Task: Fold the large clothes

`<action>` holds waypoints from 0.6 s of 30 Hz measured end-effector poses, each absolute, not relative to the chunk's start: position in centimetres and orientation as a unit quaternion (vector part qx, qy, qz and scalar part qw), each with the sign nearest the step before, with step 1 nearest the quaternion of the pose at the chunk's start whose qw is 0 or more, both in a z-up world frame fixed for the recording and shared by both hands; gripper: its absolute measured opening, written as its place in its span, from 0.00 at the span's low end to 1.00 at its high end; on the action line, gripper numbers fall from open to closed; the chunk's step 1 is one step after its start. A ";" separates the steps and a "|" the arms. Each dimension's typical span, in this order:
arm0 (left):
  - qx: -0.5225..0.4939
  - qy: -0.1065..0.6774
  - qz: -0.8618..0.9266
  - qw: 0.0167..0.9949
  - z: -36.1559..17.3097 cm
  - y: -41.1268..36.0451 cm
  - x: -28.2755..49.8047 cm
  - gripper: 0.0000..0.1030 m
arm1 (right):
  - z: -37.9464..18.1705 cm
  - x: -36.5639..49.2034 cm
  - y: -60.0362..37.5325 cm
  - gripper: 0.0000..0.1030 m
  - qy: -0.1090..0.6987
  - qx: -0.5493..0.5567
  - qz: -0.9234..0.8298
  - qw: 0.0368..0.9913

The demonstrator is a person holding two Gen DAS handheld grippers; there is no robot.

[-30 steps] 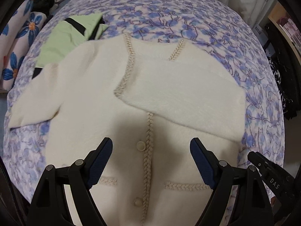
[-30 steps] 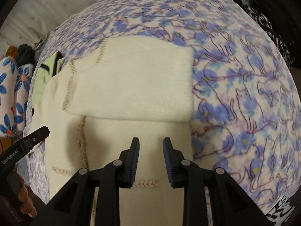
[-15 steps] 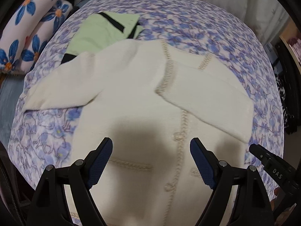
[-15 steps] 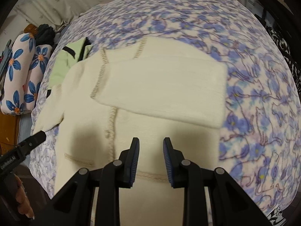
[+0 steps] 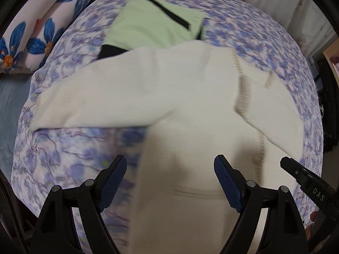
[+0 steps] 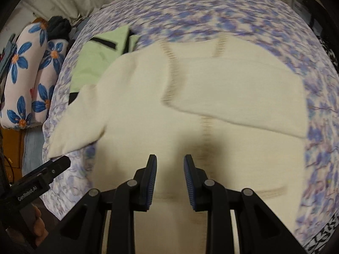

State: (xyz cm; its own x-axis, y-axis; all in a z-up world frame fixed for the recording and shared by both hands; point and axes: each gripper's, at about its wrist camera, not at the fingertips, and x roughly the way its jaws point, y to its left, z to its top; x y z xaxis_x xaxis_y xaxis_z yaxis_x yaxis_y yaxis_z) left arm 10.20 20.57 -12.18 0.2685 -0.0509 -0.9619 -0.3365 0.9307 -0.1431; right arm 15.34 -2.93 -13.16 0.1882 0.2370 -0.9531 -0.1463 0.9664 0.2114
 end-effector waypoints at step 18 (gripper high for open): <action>-0.303 0.573 0.167 0.743 -20.9 43.9 6.0 0.81 | -17.9 16.4 15.8 0.33 0.631 0.001 0.171 0.757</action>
State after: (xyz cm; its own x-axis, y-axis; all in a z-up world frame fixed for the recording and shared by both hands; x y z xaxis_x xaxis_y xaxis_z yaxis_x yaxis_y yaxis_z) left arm 6.03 43.89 -20.90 0.2883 -0.0987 -0.9524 -0.5963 0.7598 -0.2592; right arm 16.43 15.79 -17.91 0.1449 0.2600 -0.9547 -0.2581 0.9414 0.2172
